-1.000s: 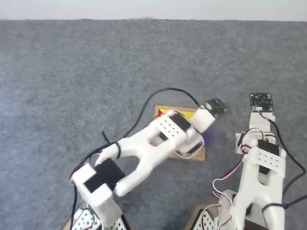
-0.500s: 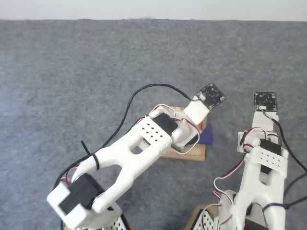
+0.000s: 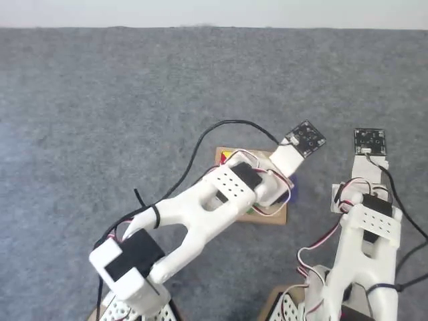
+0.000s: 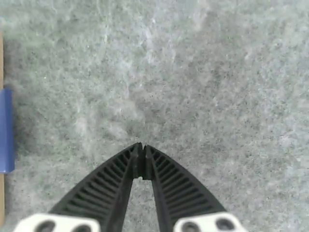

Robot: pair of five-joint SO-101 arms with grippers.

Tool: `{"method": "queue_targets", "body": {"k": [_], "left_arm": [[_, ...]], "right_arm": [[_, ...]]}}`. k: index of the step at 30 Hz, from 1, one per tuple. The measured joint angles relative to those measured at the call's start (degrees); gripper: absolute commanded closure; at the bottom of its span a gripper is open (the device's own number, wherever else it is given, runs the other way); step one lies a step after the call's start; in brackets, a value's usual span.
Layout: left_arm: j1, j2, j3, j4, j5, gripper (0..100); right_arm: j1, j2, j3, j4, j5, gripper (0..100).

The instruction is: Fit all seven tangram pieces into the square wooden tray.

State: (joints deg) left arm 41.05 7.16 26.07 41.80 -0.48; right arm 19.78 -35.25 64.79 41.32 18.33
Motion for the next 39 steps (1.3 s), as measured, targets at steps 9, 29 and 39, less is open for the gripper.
{"method": "queue_targets", "body": {"k": [9,29,39], "left_arm": [[2.81,0.53,-0.18,0.00,0.00,91],[2.73,6.51,-1.41,1.23,0.00,91],[2.73,6.07,-1.67,5.63,0.00,91]], "right_arm": [[0.00,0.00,0.00,0.00,0.00,99.1],[0.00,0.00,0.00,0.00,0.00,99.1],[0.00,0.00,0.00,0.00,0.00,99.1]]}}
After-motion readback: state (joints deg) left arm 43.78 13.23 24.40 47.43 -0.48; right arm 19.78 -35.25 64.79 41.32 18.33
